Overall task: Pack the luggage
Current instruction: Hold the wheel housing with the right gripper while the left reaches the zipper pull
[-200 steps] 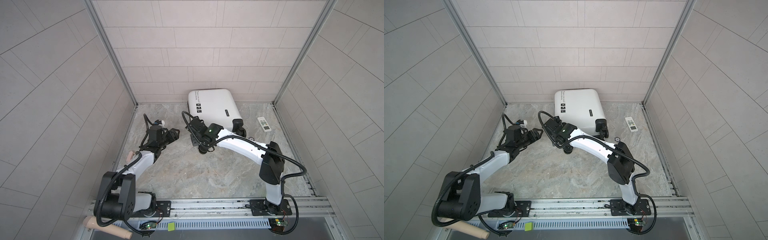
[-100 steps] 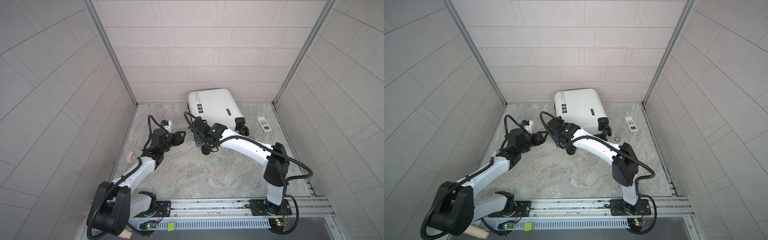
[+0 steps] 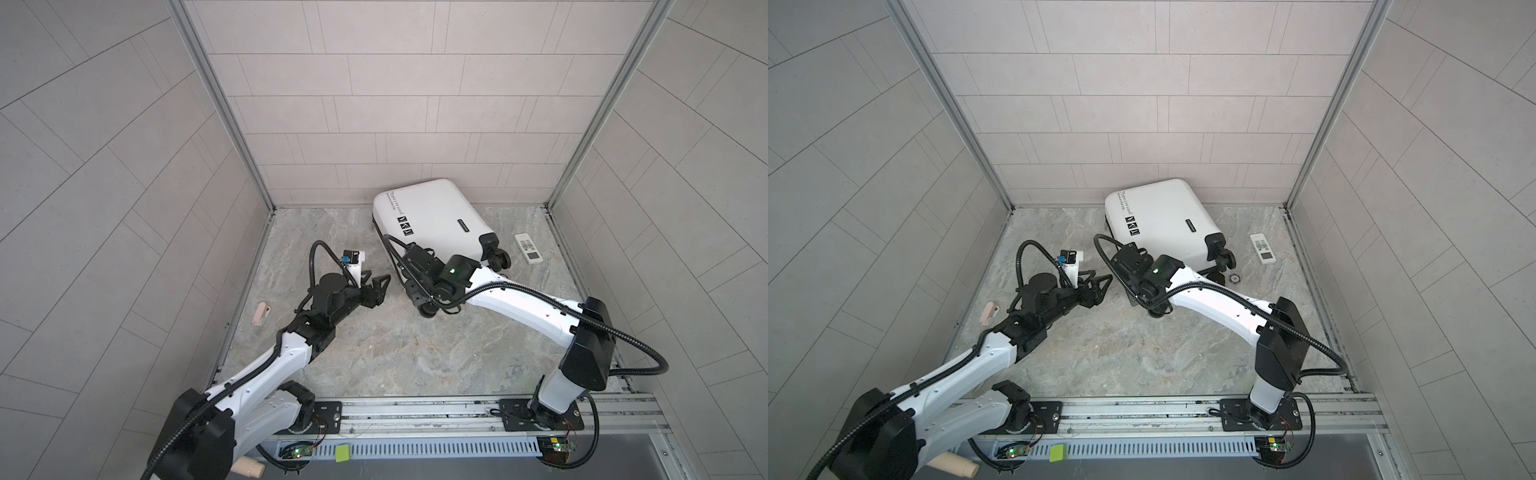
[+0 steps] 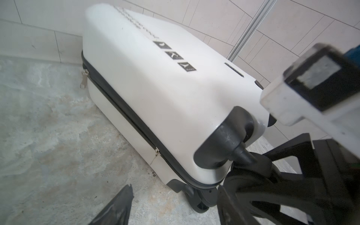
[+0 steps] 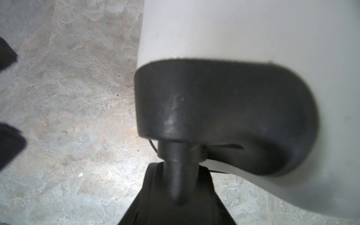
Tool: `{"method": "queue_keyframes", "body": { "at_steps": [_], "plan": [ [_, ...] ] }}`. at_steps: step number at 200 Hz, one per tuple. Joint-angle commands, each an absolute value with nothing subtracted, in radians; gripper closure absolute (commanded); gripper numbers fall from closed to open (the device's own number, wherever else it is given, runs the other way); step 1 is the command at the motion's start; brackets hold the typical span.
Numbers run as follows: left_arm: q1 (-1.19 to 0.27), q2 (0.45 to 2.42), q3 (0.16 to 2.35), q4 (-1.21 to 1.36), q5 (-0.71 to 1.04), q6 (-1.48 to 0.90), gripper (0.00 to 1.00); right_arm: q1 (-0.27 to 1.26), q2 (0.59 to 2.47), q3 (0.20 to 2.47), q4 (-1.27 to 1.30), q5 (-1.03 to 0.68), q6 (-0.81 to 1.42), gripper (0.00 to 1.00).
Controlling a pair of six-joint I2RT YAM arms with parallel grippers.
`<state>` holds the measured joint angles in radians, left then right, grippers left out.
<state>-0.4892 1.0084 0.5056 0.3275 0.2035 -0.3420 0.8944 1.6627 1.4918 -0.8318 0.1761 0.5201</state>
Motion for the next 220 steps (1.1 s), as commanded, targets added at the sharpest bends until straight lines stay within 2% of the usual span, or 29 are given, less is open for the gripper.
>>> {"method": "queue_keyframes", "body": {
  "at_steps": [1, 14, 26, 59, 84, 102, 137, 167, 220],
  "plan": [
    [-0.491, 0.980, 0.570, 0.301, 0.150, -0.275, 0.22, 0.882, 1.576, 1.488, -0.743, 0.174, 0.500, 0.82],
    [-0.491, 0.982, 0.593, 0.273, 0.117, -0.288, 0.15, 0.864, 1.574, 1.469, -0.716, 0.154, 0.500, 0.82],
    [-0.490, 0.989, 0.592, 0.288, 0.105, -0.306, 0.01, 0.846, 1.575, 1.460, -0.700, 0.133, 0.499, 0.82],
    [-0.487, 1.024, 0.558, 0.348, 0.120, -0.272, 0.00, 0.800, 1.595, 1.465, -0.677, 0.063, 0.470, 0.82],
    [-0.488, 1.087, 0.513, 0.416, 0.151, -0.240, 0.20, 0.787, 1.612, 1.490, -0.687, 0.037, 0.425, 0.83],
    [-0.491, 1.140, 0.426, 0.588, 0.196, -0.232, 0.26, 0.781, 1.619, 1.503, -0.696, 0.026, 0.398, 0.83],
    [-0.491, 1.290, 0.377, 0.738, 0.223, -0.213, 0.36, 0.763, 1.611, 1.508, -0.707, 0.010, 0.369, 0.83],
    [-0.494, 1.439, 0.360, 0.973, 0.263, -0.192, 0.39, 0.760, 1.602, 1.512, -0.715, -0.003, 0.352, 0.83],
    [-0.493, 1.637, 0.366, 1.181, 0.297, -0.094, 0.43, 0.757, 1.615, 1.535, -0.736, -0.009, 0.345, 0.83]
  ]
}}
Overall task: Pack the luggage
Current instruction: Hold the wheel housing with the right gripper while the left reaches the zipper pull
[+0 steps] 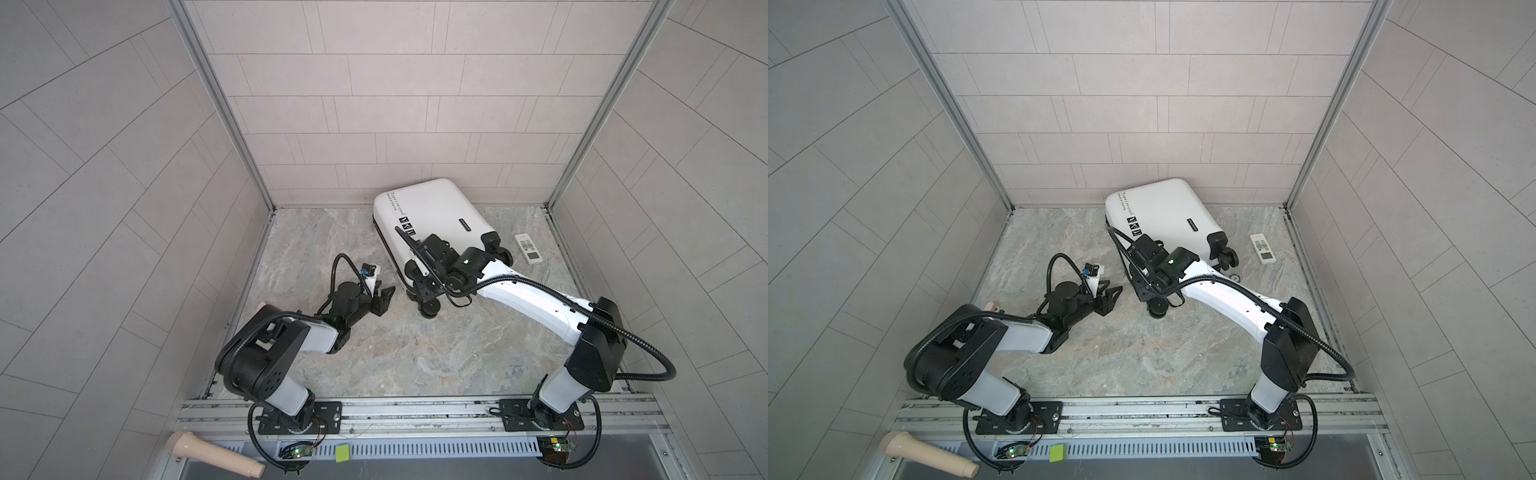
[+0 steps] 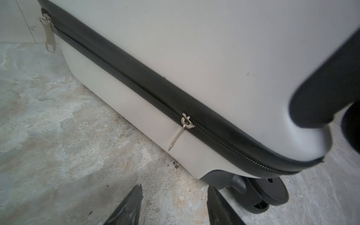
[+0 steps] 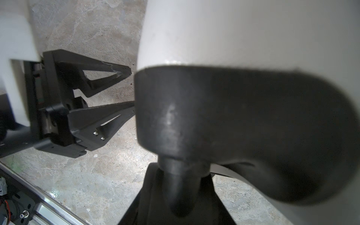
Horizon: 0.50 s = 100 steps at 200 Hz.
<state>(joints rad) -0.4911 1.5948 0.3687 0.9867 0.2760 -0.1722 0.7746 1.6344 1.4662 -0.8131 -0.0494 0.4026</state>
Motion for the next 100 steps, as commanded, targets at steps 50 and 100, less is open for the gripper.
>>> {"method": "queue_keyframes", "body": {
  "at_steps": [50, 100],
  "plan": [
    [-0.471, 1.748, 0.406, 1.262, 0.349, -0.084, 0.55, 0.752, 1.626, 1.549, -0.752, -0.011, 0.341, 0.83],
    [-0.469, 1.807, 0.431, 1.319, 0.358, -0.082, 0.55, 0.750, 1.626, 1.550, -0.764, -0.010, 0.339, 0.83]
  ]
}}
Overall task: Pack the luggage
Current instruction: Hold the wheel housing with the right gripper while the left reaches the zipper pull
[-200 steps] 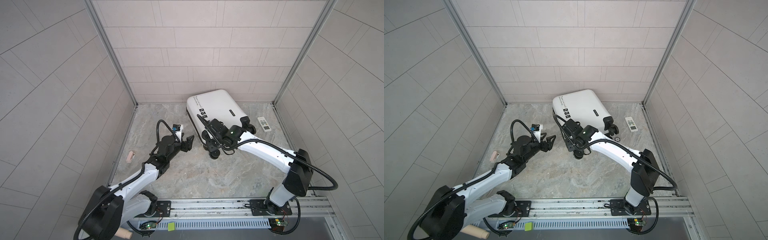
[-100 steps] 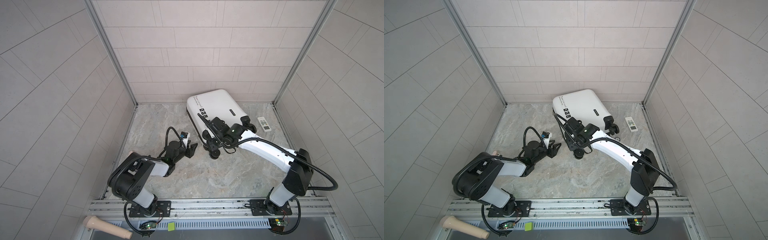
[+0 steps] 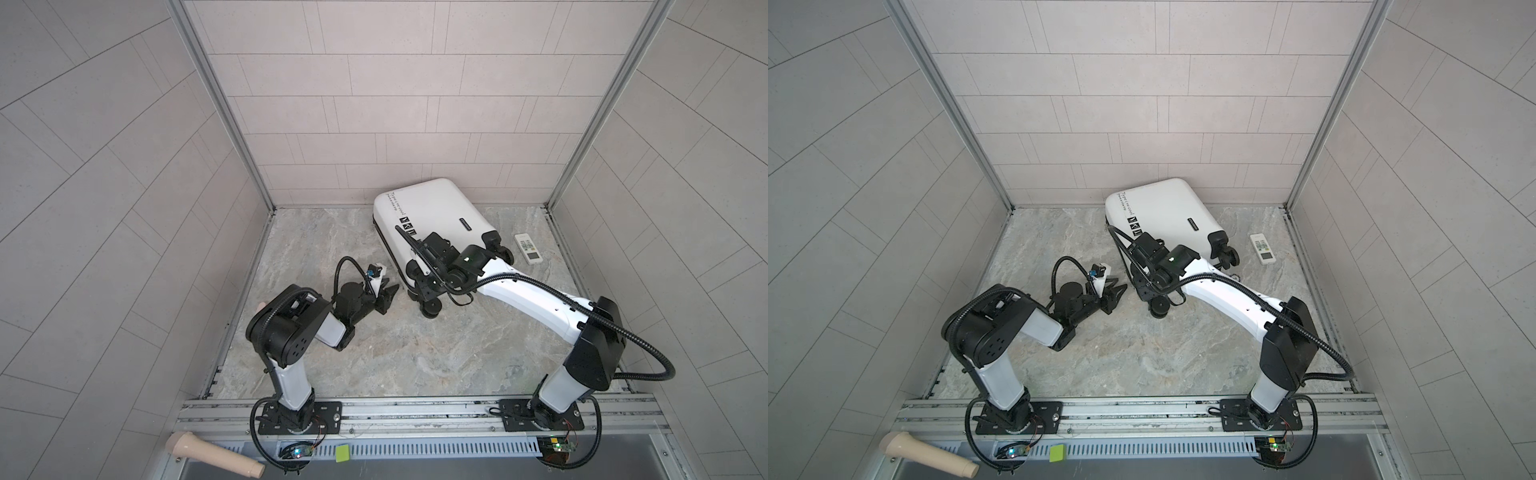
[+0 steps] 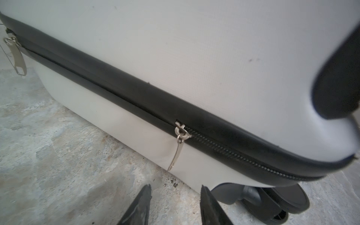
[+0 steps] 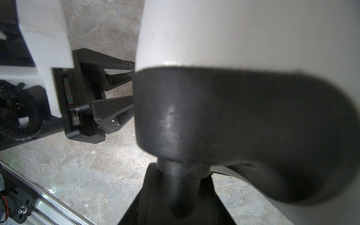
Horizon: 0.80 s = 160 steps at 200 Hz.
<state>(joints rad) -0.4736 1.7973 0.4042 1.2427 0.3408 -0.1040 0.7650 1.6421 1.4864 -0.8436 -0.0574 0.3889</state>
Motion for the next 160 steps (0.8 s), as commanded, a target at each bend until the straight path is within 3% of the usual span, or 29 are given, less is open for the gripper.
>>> {"method": "queue_keyframes", "body": {
  "at_steps": [1, 29, 58, 160],
  "plan": [
    [-0.469, 1.807, 0.431, 1.318, 0.357, -0.080, 0.55, 0.748, 1.626, 1.550, -0.764, -0.010, 0.339, 0.83],
    [-0.467, 1.819, 0.447, 1.318, 0.347, -0.064, 0.56, 0.747, 1.629, 1.548, -0.764, -0.013, 0.344, 0.83],
    [-0.458, 1.849, 0.481, 1.313, 0.383, -0.071, 0.63, 0.748, 1.638, 1.550, -0.764, -0.017, 0.346, 0.83],
    [-0.438, 1.904, 0.532, 1.313, 0.439, -0.091, 0.74, 0.749, 1.654, 1.573, -0.778, -0.032, 0.344, 0.84]
  ]
}}
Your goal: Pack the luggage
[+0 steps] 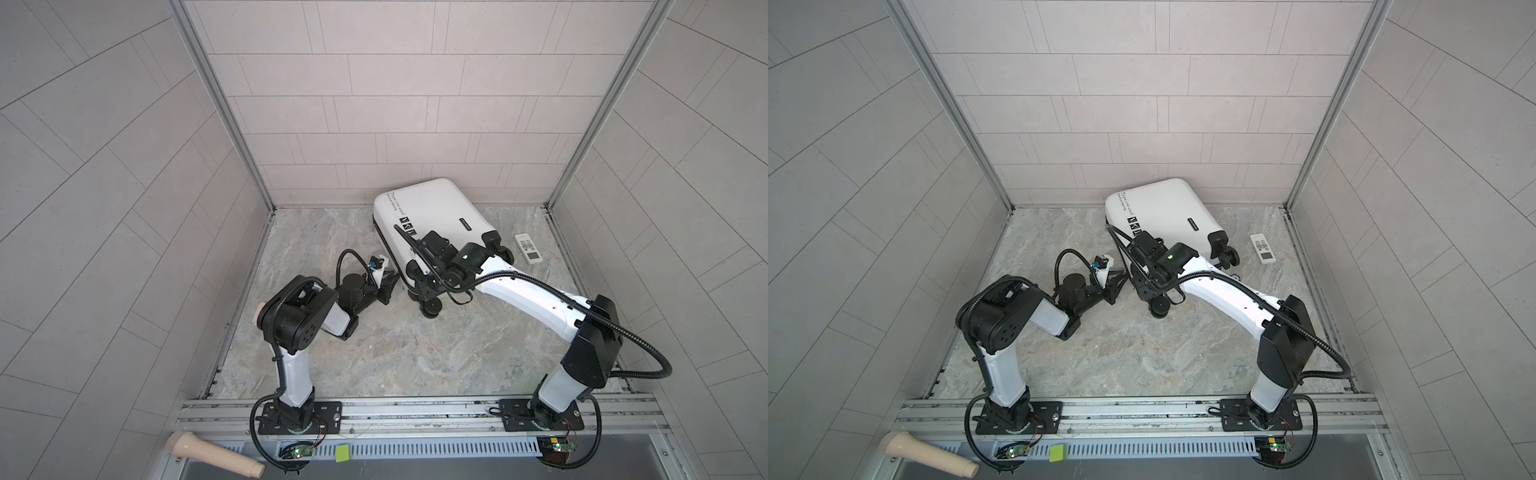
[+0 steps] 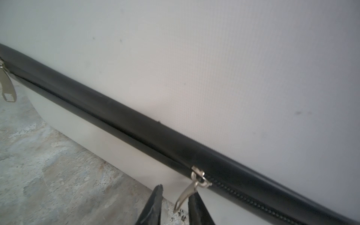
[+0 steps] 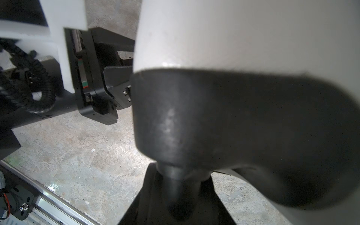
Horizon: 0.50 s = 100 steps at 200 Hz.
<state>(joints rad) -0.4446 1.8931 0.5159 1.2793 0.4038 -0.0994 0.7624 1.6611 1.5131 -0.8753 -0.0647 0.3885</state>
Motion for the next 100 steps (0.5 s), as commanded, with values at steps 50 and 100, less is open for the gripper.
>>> {"method": "queue_keyframes", "body": {
  "at_steps": [50, 100],
  "plan": [
    [-0.438, 1.911, 0.546, 1.312, 0.465, -0.104, 0.77, 0.749, 1.670, 1.583, -0.778, -0.041, 0.345, 0.84],
    [-0.439, 1.913, 0.559, 1.314, 0.495, -0.127, 0.93, 0.750, 1.674, 1.592, -0.782, -0.046, 0.346, 0.86]
  ]
}}
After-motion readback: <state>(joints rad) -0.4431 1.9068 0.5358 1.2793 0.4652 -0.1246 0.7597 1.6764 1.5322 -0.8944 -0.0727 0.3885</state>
